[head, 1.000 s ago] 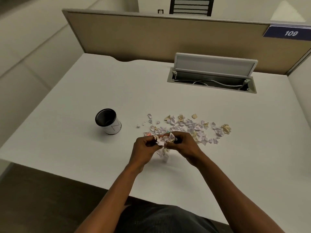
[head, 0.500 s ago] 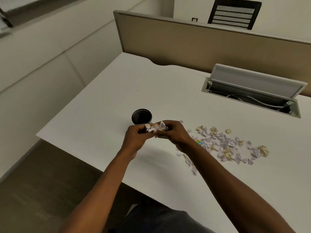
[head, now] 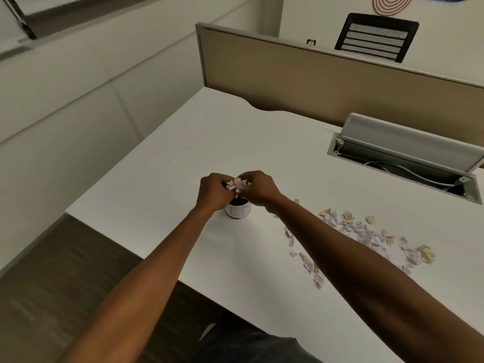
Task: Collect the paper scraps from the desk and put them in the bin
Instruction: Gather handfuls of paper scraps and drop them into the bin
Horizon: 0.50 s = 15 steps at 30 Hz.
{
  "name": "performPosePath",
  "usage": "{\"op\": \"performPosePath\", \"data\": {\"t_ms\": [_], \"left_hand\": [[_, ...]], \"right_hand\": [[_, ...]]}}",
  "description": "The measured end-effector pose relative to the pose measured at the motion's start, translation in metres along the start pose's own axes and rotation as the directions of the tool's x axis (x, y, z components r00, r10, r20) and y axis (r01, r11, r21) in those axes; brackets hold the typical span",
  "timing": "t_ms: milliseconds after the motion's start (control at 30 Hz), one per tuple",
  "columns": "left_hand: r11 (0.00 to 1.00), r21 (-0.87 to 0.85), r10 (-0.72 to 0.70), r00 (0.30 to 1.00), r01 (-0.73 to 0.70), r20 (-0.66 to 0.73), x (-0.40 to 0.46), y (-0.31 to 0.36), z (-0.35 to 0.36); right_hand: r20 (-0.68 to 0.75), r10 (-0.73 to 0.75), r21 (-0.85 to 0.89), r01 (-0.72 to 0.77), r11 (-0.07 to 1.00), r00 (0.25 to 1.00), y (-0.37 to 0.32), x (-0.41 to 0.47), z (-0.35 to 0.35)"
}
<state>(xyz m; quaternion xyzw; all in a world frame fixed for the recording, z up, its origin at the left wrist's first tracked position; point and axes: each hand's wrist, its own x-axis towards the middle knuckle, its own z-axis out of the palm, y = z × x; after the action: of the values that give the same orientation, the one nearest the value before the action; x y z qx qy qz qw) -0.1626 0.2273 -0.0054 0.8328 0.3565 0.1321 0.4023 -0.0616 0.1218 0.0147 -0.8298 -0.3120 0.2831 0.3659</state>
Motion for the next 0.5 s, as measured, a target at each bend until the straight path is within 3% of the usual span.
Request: {"op": "performPosePath", "data": {"t_ms": [133,300,500], "left_hand": [[0.981,0.186,0.047,0.998,-0.056,0.051,0.004,0.000,0.004],[0.967,0.234,0.088,0.993,-0.103,0.077,0.005,-0.003,0.005],[0.987,0.147,0.073,0.997,-0.072,-0.001,0.001,-0.004,0.000]], "right_hand": [[0.017,-0.106,-0.149,0.108,0.983,0.994,-0.003,-0.002,0.004],[-0.020,-0.128,-0.161,0.123,0.979,0.992,0.002,0.000,0.003],[-0.173,-0.035,0.064,0.046,0.997,0.984,0.020,-0.002,-0.006]]}}
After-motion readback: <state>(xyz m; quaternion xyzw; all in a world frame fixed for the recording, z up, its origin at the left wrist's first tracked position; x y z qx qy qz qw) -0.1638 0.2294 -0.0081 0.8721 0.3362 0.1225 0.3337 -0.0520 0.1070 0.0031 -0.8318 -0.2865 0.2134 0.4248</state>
